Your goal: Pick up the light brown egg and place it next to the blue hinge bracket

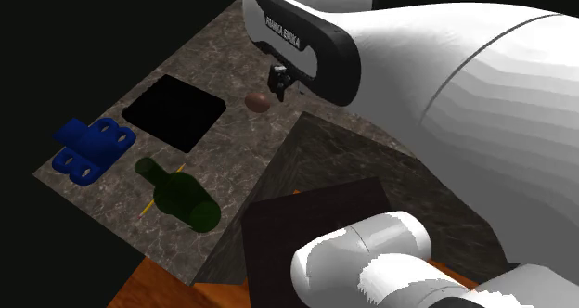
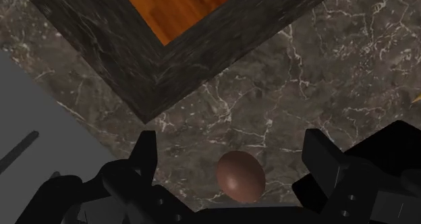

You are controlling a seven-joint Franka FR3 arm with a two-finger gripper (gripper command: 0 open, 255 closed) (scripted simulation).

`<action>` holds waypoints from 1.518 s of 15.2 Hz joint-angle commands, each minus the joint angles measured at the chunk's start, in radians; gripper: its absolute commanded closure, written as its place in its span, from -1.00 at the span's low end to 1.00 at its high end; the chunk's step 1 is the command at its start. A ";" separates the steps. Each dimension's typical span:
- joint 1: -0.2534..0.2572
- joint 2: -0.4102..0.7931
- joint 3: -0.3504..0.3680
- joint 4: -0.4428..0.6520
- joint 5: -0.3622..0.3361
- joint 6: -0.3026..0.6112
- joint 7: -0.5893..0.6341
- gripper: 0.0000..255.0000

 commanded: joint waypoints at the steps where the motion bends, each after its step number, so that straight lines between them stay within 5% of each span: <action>1: 0.019 0.065 -0.006 0.002 0.011 0.070 -0.040 -1.00; 14: 0.129 0.520 -0.006 0.141 0.138 0.405 -0.317 -1.00; 23: 0.138 0.608 0.005 0.123 0.173 0.511 -0.347 -1.00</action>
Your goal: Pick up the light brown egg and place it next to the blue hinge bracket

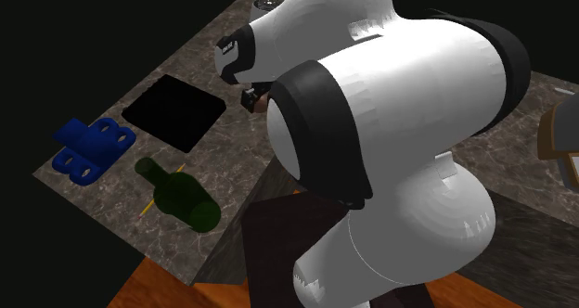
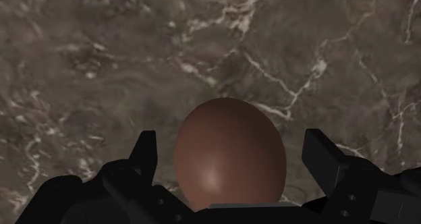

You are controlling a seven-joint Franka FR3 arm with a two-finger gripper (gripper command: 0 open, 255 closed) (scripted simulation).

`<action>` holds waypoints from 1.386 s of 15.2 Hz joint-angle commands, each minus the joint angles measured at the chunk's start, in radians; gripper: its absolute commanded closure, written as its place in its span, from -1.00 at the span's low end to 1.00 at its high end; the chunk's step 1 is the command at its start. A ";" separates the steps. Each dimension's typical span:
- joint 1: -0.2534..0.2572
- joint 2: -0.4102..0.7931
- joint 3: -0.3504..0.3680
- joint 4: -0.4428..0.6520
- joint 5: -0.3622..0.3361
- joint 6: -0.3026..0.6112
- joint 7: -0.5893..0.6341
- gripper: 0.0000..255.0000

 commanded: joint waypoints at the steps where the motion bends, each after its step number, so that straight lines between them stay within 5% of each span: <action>1: 0.001 0.006 0.001 -0.003 0.003 0.010 -0.002 -1.00; 7: 0.001 0.006 0.001 -0.003 0.003 0.010 -0.002 -1.00; 8: 0.001 0.006 0.001 -0.003 0.003 0.010 -0.002 1.00; 21: 0.000 -0.029 -0.001 0.014 -0.013 -0.041 0.014 1.00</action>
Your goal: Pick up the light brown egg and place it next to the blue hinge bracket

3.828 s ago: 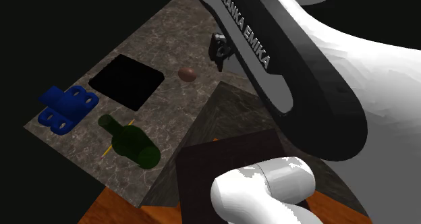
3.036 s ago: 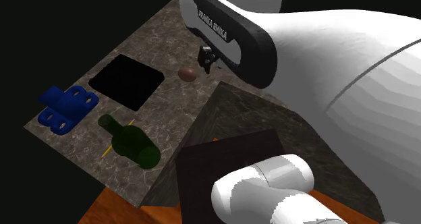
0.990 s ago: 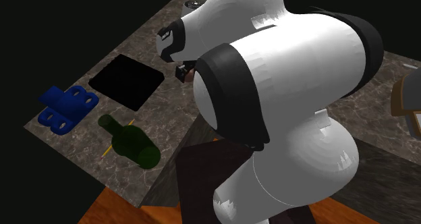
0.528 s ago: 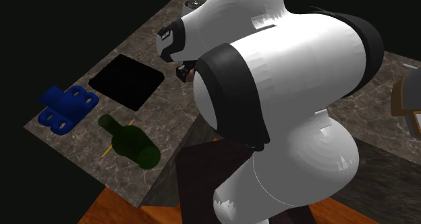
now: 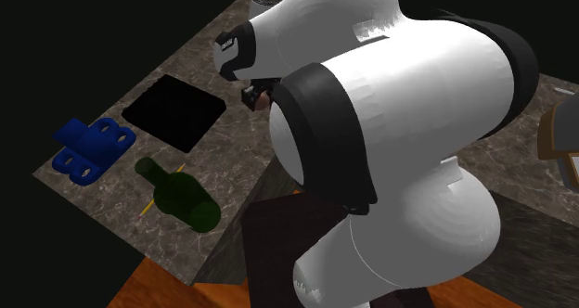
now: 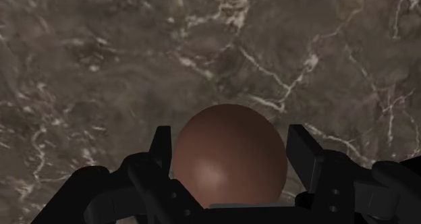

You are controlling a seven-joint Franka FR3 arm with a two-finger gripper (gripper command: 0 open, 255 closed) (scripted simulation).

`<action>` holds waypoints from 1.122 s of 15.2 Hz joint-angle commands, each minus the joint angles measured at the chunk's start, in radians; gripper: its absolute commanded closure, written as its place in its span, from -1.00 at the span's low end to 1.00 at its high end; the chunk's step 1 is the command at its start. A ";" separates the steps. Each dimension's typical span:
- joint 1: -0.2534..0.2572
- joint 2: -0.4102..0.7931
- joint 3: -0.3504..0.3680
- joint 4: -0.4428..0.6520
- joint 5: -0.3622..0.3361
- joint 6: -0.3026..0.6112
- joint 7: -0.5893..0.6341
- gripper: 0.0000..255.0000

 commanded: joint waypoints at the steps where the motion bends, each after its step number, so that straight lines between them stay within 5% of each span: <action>1: -0.001 -0.020 -0.001 0.008 -0.008 -0.028 0.008 1.00; 17: -0.005 -0.125 -0.003 0.116 -0.051 -0.237 0.058 1.00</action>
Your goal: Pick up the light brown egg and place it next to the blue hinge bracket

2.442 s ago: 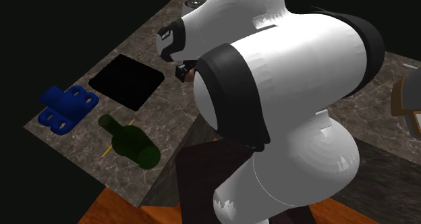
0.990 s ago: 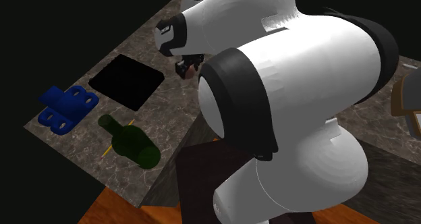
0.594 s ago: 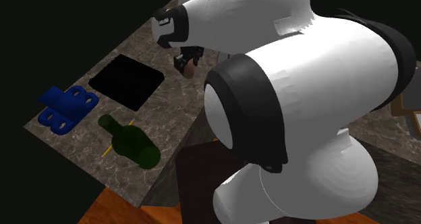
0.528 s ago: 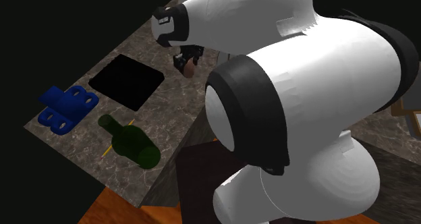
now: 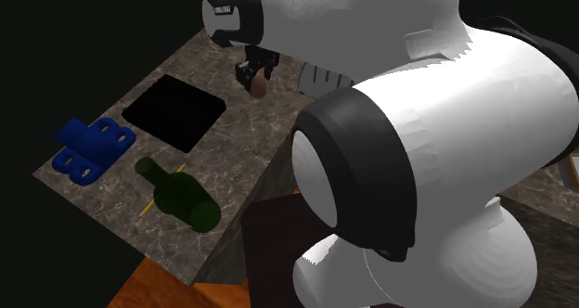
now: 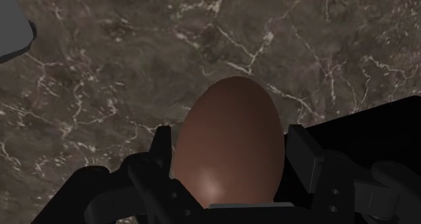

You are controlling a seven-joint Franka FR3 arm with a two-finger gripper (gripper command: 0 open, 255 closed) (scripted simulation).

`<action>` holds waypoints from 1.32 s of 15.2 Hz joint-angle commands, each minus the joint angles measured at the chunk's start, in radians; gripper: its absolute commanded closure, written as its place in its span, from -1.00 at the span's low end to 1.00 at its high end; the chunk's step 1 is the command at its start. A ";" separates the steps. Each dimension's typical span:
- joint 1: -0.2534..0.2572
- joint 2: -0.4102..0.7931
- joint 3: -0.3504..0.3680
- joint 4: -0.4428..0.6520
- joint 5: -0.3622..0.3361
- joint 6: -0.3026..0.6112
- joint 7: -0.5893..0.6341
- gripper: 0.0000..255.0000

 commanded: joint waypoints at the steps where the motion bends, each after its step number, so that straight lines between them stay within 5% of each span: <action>1: -0.001 -0.009 0.000 0.016 -0.004 -0.025 0.004 1.00; 12: -0.002 -0.046 0.000 0.116 -0.018 -0.161 0.028 1.00; 20: 0.082 -0.093 0.115 0.059 -0.013 -0.124 0.222 1.00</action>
